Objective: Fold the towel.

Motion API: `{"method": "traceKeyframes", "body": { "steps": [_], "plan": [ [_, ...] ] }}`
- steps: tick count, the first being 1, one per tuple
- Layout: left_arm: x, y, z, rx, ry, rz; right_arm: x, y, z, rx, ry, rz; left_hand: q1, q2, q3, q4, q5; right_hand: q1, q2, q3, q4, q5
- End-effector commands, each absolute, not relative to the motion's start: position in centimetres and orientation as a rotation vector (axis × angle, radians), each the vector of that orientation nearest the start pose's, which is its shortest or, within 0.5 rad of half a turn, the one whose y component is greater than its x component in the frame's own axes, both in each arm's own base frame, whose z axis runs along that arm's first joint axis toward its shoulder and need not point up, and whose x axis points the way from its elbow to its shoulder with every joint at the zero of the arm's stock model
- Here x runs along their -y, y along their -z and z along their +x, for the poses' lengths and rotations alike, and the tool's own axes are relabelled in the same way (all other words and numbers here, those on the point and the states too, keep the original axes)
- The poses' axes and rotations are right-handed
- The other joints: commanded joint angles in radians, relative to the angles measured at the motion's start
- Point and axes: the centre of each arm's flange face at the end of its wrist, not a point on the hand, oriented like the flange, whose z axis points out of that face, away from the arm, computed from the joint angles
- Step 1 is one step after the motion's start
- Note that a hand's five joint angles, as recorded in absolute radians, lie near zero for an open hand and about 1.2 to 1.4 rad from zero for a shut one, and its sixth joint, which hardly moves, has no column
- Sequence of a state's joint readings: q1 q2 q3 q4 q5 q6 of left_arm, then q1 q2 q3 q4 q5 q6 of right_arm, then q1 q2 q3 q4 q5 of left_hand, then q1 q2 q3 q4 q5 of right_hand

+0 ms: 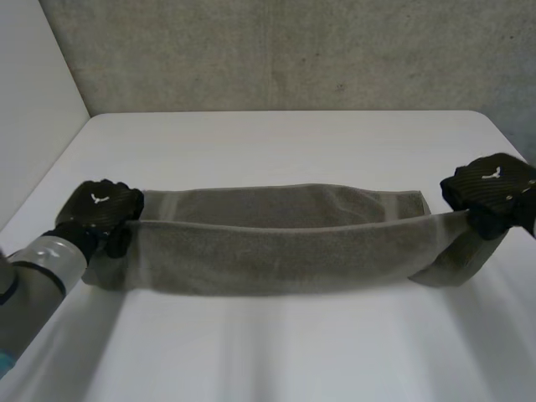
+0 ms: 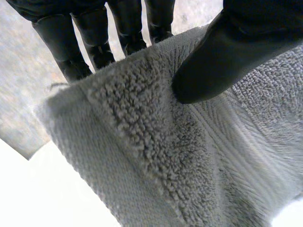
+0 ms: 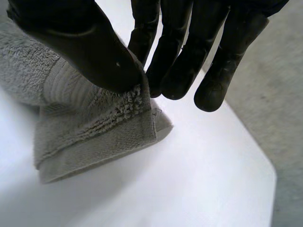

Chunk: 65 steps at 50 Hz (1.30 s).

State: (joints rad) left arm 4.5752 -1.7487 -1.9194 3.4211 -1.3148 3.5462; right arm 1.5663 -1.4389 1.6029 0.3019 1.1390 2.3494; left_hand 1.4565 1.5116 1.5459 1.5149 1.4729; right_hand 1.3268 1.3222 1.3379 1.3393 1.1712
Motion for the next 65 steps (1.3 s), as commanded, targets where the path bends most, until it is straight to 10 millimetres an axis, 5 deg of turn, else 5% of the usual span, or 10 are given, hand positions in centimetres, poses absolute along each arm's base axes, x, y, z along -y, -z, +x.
{"method": "traceKeyframes", "body": {
  "steps": [1,12,24,30,31,35,40,47,52,65],
  "plan": [
    [31.0,-15.8,-20.3,-2.327,1.924,0.946,31.3,-21.7,18.0,-2.337,1.765,-1.373,-0.06,-0.115,-0.15,-0.119,-0.251,0.069,0.074,0.058,0.057,0.051],
    [36.8,-14.1,-22.1,-2.267,1.984,0.963,37.5,-16.8,21.1,-2.307,1.801,-1.423,-0.06,-0.115,-0.15,-0.119,-0.251,0.069,0.074,0.058,0.057,0.051],
    [42.7,-11.7,-24.4,-2.163,2.086,0.943,42.2,-15.4,23.5,-2.188,2.141,-1.365,-0.06,-0.115,-0.15,-0.119,-0.251,0.069,0.074,0.058,0.057,0.051],
    [43.2,-11.0,-24.9,-2.161,2.097,0.943,43.0,-14.4,23.9,-2.209,2.167,-1.351,-0.335,-0.39,-0.424,-0.394,-0.526,-0.463,-0.458,-0.474,-0.475,-0.482],
    [43.2,-11.0,-24.9,-2.161,2.097,0.943,43.0,-14.2,24.0,-2.217,2.167,-1.349,-0.336,-0.391,-0.425,-0.394,-0.527,-0.754,-0.75,-0.766,-0.767,-0.773],
    [42.9,-11.4,-25.1,-2.162,2.096,0.923,42.9,-14.3,24.0,-2.25,2.172,-1.333,-1.282,-1.337,-1.371,-1.34,-1.473,-1.045,-1.041,-1.056,-1.058,-1.064],
    [42.2,-13.4,-25.3,-2.161,2.111,0.847,41.7,-13.7,24.0,-2.322,2.126,-1.309,-1.272,-1.327,-1.362,-1.331,-1.463,-1.152,-1.148,-1.163,-1.165,-1.171],
    [39.8,-16.6,-23.7,-2.232,2.146,0.706,37.2,-17.8,22.7,-2.351,2.083,-1.155,-1.272,-1.327,-1.362,-1.331,-1.463,-1.152,-1.148,-1.163,-1.165,-1.171],
    [36.1,-18.6,-22.4,-2.331,2.159,0.604,33.9,-18.1,21.9,-2.412,1.972,-1.144,-1.275,-1.33,-1.365,-1.334,-1.466,-1.152,-1.148,-1.163,-1.165,-1.171],
    [32.0,-16.4,-22.2,-2.413,2.122,0.594,30.9,-15.0,20.0,-2.514,1.745,-1.06,-1.272,-1.327,-1.362,-1.331,-1.463,-0.901,-0.897,-0.913,-0.914,-0.92]
  ]
}}
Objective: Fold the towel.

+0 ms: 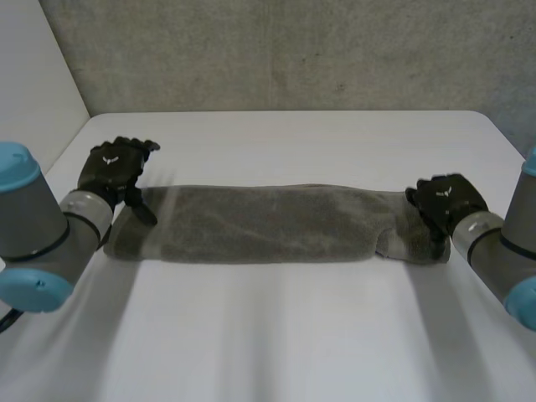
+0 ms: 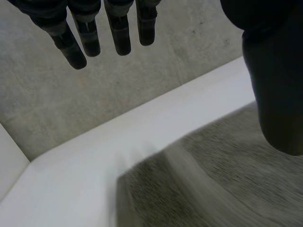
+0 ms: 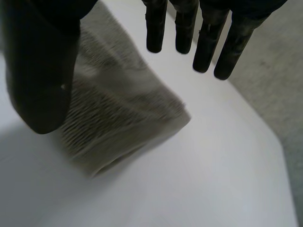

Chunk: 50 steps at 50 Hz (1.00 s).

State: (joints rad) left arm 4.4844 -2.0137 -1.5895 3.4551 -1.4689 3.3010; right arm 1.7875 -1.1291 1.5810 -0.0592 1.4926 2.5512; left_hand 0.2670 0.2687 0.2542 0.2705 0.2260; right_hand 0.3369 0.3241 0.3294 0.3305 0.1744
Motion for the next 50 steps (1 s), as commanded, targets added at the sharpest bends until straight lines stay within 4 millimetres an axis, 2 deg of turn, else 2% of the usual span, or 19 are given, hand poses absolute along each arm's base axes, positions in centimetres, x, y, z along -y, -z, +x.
{"method": "traceKeyframes", "body": {
  "steps": [1,12,18,25,28,31,34,36,37,38,39,41,42,44,45,46,47,49,50],
  "plan": [
    [32.0,-16.4,-22.2,-2.413,2.122,0.594,31.1,-14.7,20.0,-2.505,1.741,-1.041,-0.083,-0.085,-0.07,-0.086,-0.216,0.15,0.162,0.157,0.156,0.138],
    [31.8,-15.5,-21.9,-2.37,2.166,0.582,33.6,-13.3,17.9,-2.541,1.797,-0.919,-0.083,-0.085,-0.07,-0.086,-0.216,1.059,1.071,1.066,1.065,1.047],
    [31.7,-15.4,-21.8,-2.375,2.161,0.579,34.0,-13.7,16.9,-2.562,1.815,-0.905,-0.083,-0.085,-0.07,-0.086,-0.216,1.059,1.072,1.067,1.066,1.047],
    [31.7,-15.4,-21.7,-2.375,2.156,0.571,36.9,-17.4,7.4,-2.773,1.947,-1.035,-0.083,-0.085,-0.07,-0.086,-0.216,1.059,1.072,1.067,1.066,1.047],
    [31.6,-15.2,-21.8,-2.381,2.152,0.576,38.7,-19.3,5.2,-2.784,2.053,-1.163,-0.083,-0.085,-0.07,-0.086,-0.216,1.059,1.072,1.067,1.066,1.047],
    [31.3,-15.2,-22.0,-2.384,2.153,0.586,39.2,-20.4,5.6,-2.747,2.098,-1.218,-0.083,-0.085,-0.07,-0.086,-0.216,1.059,1.072,1.067,1.066,1.047],
    [31.1,-15.3,-22.1,-2.386,2.156,0.594,39.7,-22.9,8.7,-2.591,2.2,-1.267,-0.083,-0.085,-0.07,-0.086,-0.216,1.059,1.072,1.067,1.066,1.047],
    [31.1,-15.5,-22.1,-2.379,2.163,0.594,39.3,-25.2,13.2,-2.395,2.288,-1.279,-0.083,-0.085,-0.07,-0.086,-0.216,1.059,1.072,1.067,1.066,1.047],
    [31.1,-15.5,-22.1,-2.379,2.163,0.594,39.3,-25.2,13.3,-2.394,2.289,-1.279,-0.083,-0.085,-0.07,-0.086,-0.216,1.059,1.072,1.067,1.066,1.047],
    [30.9,-15.5,-22.2,-2.38,2.164,0.598,38.4,-26.2,16.4,-2.264,2.313,-1.309,-0.083,-0.085,-0.07,-0.086,-0.216,1.059,1.072,1.067,1.066,1.047],
    [30.9,-15.6,-22.2,-2.38,2.164,0.598,38.4,-26.2,16.5,-2.262,2.313,-1.309,-0.083,-0.085,-0.07,-0.086,-0.216,1.059,1.072,1.067,1.066,1.047],
    [30.8,-15.6,-22.3,-2.377,2.169,0.601,35.1,-27.1,23.4,-2.013,2.286,-1.392,-0.083,-0.085,-0.07,-0.086,-0.216,1.059,1.072,1.067,1.066,1.047],
    [30.7,-15.6,-22.4,-2.379,2.171,0.607,35.1,-27.1,23.4,-2.012,2.286,-1.393,-0.083,-0.085,-0.07,-0.086,-0.216,1.059,1.072,1.067,1.066,1.047],
    [30.6,-15.6,-22.6,-2.381,2.17,0.614,30.8,-26.2,29.2,-1.828,2.191,-1.5,-0.083,-0.085,-0.07,-0.086,-0.216,1.059,1.072,1.067,1.066,1.047],
    [30.6,-15.6,-22.6,-2.381,2.17,0.614,30.8,-26.2,29.2,-1.827,2.19,-1.501,-0.083,-0.085,-0.07,-0.086,-0.216,1.059,1.072,1.067,1.066,1.047],
    [30.5,-15.6,-22.7,-2.38,2.174,0.618,28.4,-24.7,31.8,-1.759,2.104,-1.562,-0.086,-0.087,-0.073,-0.089,-0.219,1.059,1.072,1.067,1.066,1.047],
    [30.5,-15.6,-22.7,-2.384,2.17,0.62,28.4,-24.7,31.9,-1.758,2.103,-1.563,-0.083,-0.085,-0.07,-0.086,-0.216,1.059,1.072,1.067,1.066,1.047],
    [30.3,-15.5,-22.9,-2.387,2.17,0.626,23.7,-21.4,36.1,-1.65,1.931,-1.677,-0.083,-0.085,-0.07,-0.086,-0.216,1.059,1.072,1.067,1.066,1.047],
    [30.2,-15.4,-22.9,-2.391,2.167,0.631,23.7,-21.4,36.1,-1.65,1.93,-1.678,-0.083,-0.085,-0.07,-0.086,-0.216,1.059,1.072,1.067,1.066,1.047]
  ]
}}
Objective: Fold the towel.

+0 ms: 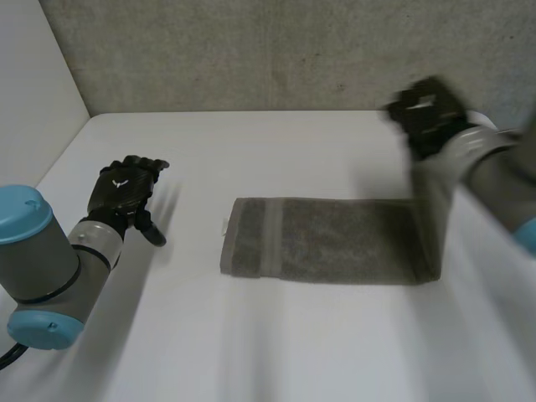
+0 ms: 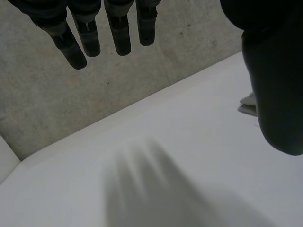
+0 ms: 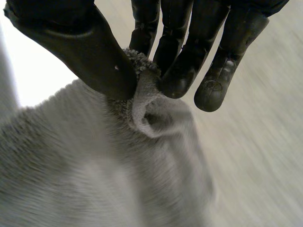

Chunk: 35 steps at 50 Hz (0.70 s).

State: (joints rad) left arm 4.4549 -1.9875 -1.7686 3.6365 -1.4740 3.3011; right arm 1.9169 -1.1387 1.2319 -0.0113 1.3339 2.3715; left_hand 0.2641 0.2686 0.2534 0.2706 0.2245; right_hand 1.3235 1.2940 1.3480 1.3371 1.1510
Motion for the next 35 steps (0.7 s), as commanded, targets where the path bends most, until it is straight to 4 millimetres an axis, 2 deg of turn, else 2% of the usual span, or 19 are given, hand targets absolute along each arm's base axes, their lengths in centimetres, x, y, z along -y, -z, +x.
{"method": "traceKeyframes", "body": {
  "steps": [1,2,3,4,8,9,10,11,13,14,16,23,25,26,27,29,32,33,35],
  "plan": [
    [30.2,-15.4,-22.9,-2.391,2.167,0.631,21.8,-20.2,37.4,-1.615,1.867,-1.715,-0.08,-0.084,-0.069,-0.086,-0.215,0.024,0.054,0.0,0.011,0.022],
    [30.1,-15.3,-23.0,-2.395,2.166,0.639,20.6,-19.2,38.1,-1.601,1.824,-1.739,-0.08,-0.084,-0.069,-0.086,-0.215,-0.392,-0.362,-0.416,-0.405,-0.394],
    [30.0,-15.2,-23.0,-2.401,2.161,0.642,20.6,-19.2,38.1,-1.601,1.823,-1.74,-0.08,-0.084,-0.069,-0.086,-0.215,-0.396,-0.366,-0.42,-0.41,-0.398],
    [30.0,-15.2,-23.0,-2.401,2.161,0.642,20.4,-18.8,38.1,-1.614,1.807,-1.742,-0.08,-0.084,-0.069,-0.086,-0.215,-0.681,-0.651,-0.705,-0.694,-0.683],
    [29.9,-14.9,-23.1,-2.404,2.155,0.65,20.9,-18.2,37.3,-1.683,1.775,-1.698,-0.083,-0.087,-0.072,-0.089,-0.218,-0.869,-0.839,-0.893,-0.882,-0.871],
    [29.9,-14.9,-23.1,-2.404,2.155,0.65,21.8,-17.9,36.5,-1.748,1.763,-1.646,-0.083,-0.087,-0.072,-0.089,-0.218,-1.148,-1.118,-1.172,-1.161,-1.15],
    [29.8,-14.9,-23.2,-2.405,2.154,0.658,23.5,-17.8,35.0,-1.848,1.755,-1.573,-0.08,-0.084,-0.069,-0.086,-0.215,-1.149,-1.119,-1.173,-1.163,-1.151],
    [29.8,-14.9,-23.3,-2.406,2.155,0.66,23.5,-17.8,35.0,-1.849,1.755,-1.572,-0.08,-0.084,-0.069,-0.086,-0.215,-1.149,-1.119,-1.173,-1.163,-1.151],
    [29.8,-14.9,-23.3,-2.405,2.154,0.658,26.0,-17.8,31.4,-2.029,1.742,-1.426,-0.08,-0.084,-0.069,-0.086,-0.215,-1.149,-1.119,-1.173,-1.163,-1.151],
    [29.8,-14.9,-23.3,-2.405,2.154,0.658,26.0,-17.8,31.4,-2.03,1.742,-1.425,-0.08,-0.084,-0.069,-0.086,-0.215,-1.149,-1.119,-1.173,-1.163,-1.151],
    [29.8,-14.9,-23.3,-2.406,2.155,0.66,26.7,-16.9,28.3,-2.154,1.683,-1.346,-0.083,-0.087,-0.072,-0.089,-0.218,-1.149,-1.119,-1.173,-1.163,-1.151],
    [29.3,-14.7,-23.8,-2.416,2.154,0.686,27.0,-14.2,23.9,-2.342,1.594,-1.255,-0.08,-0.084,-0.069,-0.086,-0.215,-1.149,-1.119,-1.173,-1.163,-1.151],
    [29.3,-14.6,-23.9,-2.418,2.152,0.689,27.0,-13.6,23.3,-2.369,1.583,-1.241,-0.08,-0.084,-0.069,-0.086,-0.215,-1.136,-1.106,-1.16,-1.149,-1.138],
    [29.3,-14.6,-23.9,-2.418,2.153,0.691,27.1,-13.2,22.8,-2.386,1.581,-1.231,-0.08,-0.084,-0.069,-0.086,-0.215,-0.897,-0.868,-0.922,-0.911,-0.899],
    [29.3,-14.6,-23.9,-2.418,2.153,0.691,27.1,-13.2,22.8,-2.386,1.581,-1.23,-0.08,-0.084,-0.069,-0.086,-0.215,-0.895,-0.866,-0.92,-0.909,-0.897],
    [29.3,-14.6,-23.9,-2.419,2.151,0.691,27.2,-12.7,22.2,-2.401,1.593,-1.212,-0.08,-0.084,-0.069,-0.086,-0.215,-0.471,-0.442,-0.496,-0.485,-0.473],
    [29.0,-14.6,-24.2,-2.42,2.156,0.706,27.4,-12.8,22.1,-2.396,1.615,-1.205,-0.08,-0.084,-0.069,-0.086,-0.215,-0.196,-0.167,-0.221,-0.21,-0.198],
    [29.0,-14.6,-24.2,-2.42,2.156,0.706,27.6,-13.3,22.1,-2.381,1.657,-1.2,-0.08,-0.084,-0.069,-0.086,-0.215,0.07,0.1,0.046,0.056,0.068],
    [28.8,-15.1,-24.5,-2.406,2.176,0.712,27.9,-14.3,22.2,-2.354,1.712,-1.196,-0.08,-0.084,-0.069,-0.086,-0.215,0.073,0.102,0.048,0.059,0.071]
  ]
}}
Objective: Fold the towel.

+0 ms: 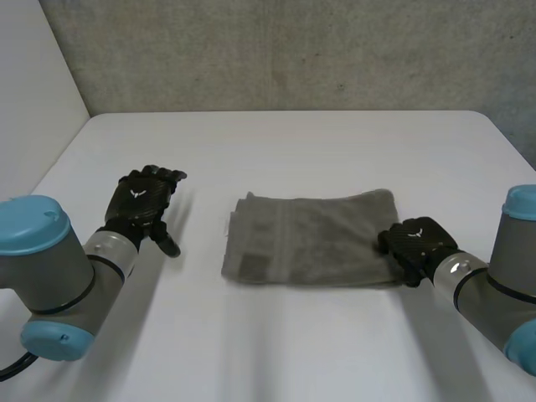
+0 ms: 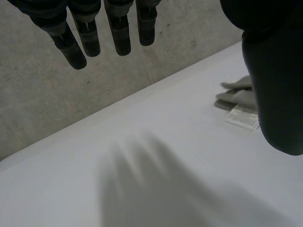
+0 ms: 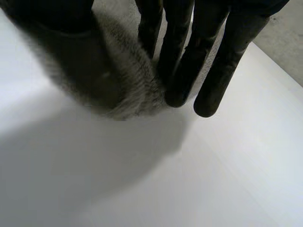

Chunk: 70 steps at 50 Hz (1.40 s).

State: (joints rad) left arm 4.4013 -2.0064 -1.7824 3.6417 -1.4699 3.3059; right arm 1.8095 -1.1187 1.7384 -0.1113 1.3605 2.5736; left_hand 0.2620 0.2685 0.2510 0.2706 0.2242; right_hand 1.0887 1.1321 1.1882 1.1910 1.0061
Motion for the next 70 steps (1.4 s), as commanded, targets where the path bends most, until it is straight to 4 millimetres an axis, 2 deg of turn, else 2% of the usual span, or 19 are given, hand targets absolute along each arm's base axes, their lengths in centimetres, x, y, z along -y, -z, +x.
{"method": "traceKeyframes", "body": {
  "steps": [1,3,6,7,8,9,12,17,21,23,25,29,35,45,49,55,61,62,70],
  "plan": [
    [28.8,-15.2,-24.5,-2.405,2.181,0.711,27.9,-14.3,22.2,-2.354,1.713,-1.196,-0.081,-0.087,-0.07,-0.089,-0.217,0.308,0.264,0.208,0.205,0.216],
    [28.7,-15.5,-24.6,-2.398,2.192,0.716,28.7,-17.2,23.1,-2.256,1.847,-1.205,-0.081,-0.087,-0.07,-0.089,-0.218,0.308,0.264,0.208,0.205,0.216],
    [28.4,-16.9,-25.1,-2.355,2.255,0.728,28.7,-18.6,24.2,-2.199,1.89,-1.206,-0.075,-0.081,-0.064,-0.084,-0.212,0.308,0.264,0.208,0.205,0.216],
    [28.4,-16.9,-25.1,-2.354,2.255,0.728,27.8,-19.8,26.6,-2.088,1.918,-1.26,-0.075,-0.081,-0.064,-0.084,-0.212,0.308,0.264,0.208,0.205,0.216],
    [28.3,-17.7,-25.4,-2.321,2.298,0.731,27.8,-19.9,26.6,-2.087,1.918,-1.26,-0.066,-0.073,-0.055,-0.075,-0.203,0.308,0.264,0.208,0.205,0.216],
    [28.3,-17.7,-25.4,-2.32,2.298,0.731,25.9,-21.3,29.9,-1.938,1.923,-1.334,-0.066,-0.073,-0.055,-0.075,-0.203,0.308,0.264,0.208,0.205,0.216],
    [28.6,-19.7,-25.6,-2.23,2.408,0.702,23.0,-21.3,34.3,-1.775,1.819,-1.452,-0.057,-0.064,-0.046,-0.066,-0.194,0.308,0.264,0.208,0.205,0.216],
    [28.9,-21.2,-25.9,-2.197,2.496,0.653,20.1,-19.8,38.6,-1.622,1.648,-1.564,-0.054,-0.061,-0.043,-0.063,-0.191,0.308,0.264,0.208,0.205,0.216],
    [29.1,-22.0,-26.5,-2.205,2.556,0.623,19.8,-19.1,39.5,-1.608,1.629,-1.58,-0.051,-0.058,-0.04,-0.06,-0.188,0.308,0.264,0.208,0.205,0.216],
    [29.1,-22.0,-26.7,-2.215,2.563,0.621,19.8,-18.9,39.6,-1.618,1.629,-1.575,-0.051,-0.058,-0.04,-0.06,-0.188,0.088,0.045,-0.011,-0.014,-0.004],
    [28.9,-22.0,-27.2,-2.226,2.575,0.631,20.3,-18.6,39.1,-1.698,1.648,-1.549,-0.051,-0.058,-0.04,-0.06,-0.188,-0.914,-0.958,-1.014,-1.016,-1.006],
    [28.3,-21.6,-28.2,-2.245,2.576,0.671,21.0,-18.3,37.8,-1.836,1.674,-1.49,-0.046,-0.052,-0.035,-0.054,-0.182,-0.914,-0.958,-1.014,-1.016,-1.006],
    [27.3,-20.2,-29.9,-2.308,2.543,0.754,22.1,-20.8,34.6,-1.96,1.747,-1.236,-0.04,-0.046,-0.029,-0.048,-0.176,-0.914,-0.958,-1.014,-1.016,-1.006],
    [24.2,-15.7,-31.8,-2.533,2.299,0.929,23.1,-18.8,33.3,-2.035,1.602,-1.063,-0.028,-0.034,-0.017,-0.037,-0.165,-0.914,-0.958,-1.014,-1.016,-1.006],
    [23.5,-13.3,-31.5,-2.633,2.13,0.956,23.6,-15.6,33.6,-2.089,1.518,-1.074,-0.028,-0.034,-0.017,-0.037,-0.165,-0.914,-0.958,-1.014,-1.016,-1.006],
    [23.4,-12.3,-31.3,-2.669,2.052,0.951,24.2,-14.0,33.7,-2.124,1.491,-1.077,-0.031,-0.037,-0.02,-0.039,-0.168,-0.914,-0.958,-1.014,-1.016,-1.006],
    [23.9,-14.1,-31.7,-2.625,2.139,0.935,24.7,-15.1,33.4,-2.118,1.527,-1.048,-0.031,-0.037,-0.02,-0.039,-0.168,-0.914,-0.958,-1.014,-1.016,-1.006],
    [24.1,-15.9,-31.9,-2.582,2.215,0.922,24.7,-15.1,33.4,-2.118,1.527,-1.048,-0.031,-0.037,-0.02,-0.039,-0.168,-0.914,-0.958,-1.014,-1.016,-1.006],
    [25.3,-24.4,-31.9,-2.397,2.568,0.717,26.1,-23.9,30.9,-2.059,1.816,-0.735,-0.028,-0.034,-0.017,-0.037,-0.165,-0.914,-0.958,-1.014,-1.016,-1.006]
  ]
}}
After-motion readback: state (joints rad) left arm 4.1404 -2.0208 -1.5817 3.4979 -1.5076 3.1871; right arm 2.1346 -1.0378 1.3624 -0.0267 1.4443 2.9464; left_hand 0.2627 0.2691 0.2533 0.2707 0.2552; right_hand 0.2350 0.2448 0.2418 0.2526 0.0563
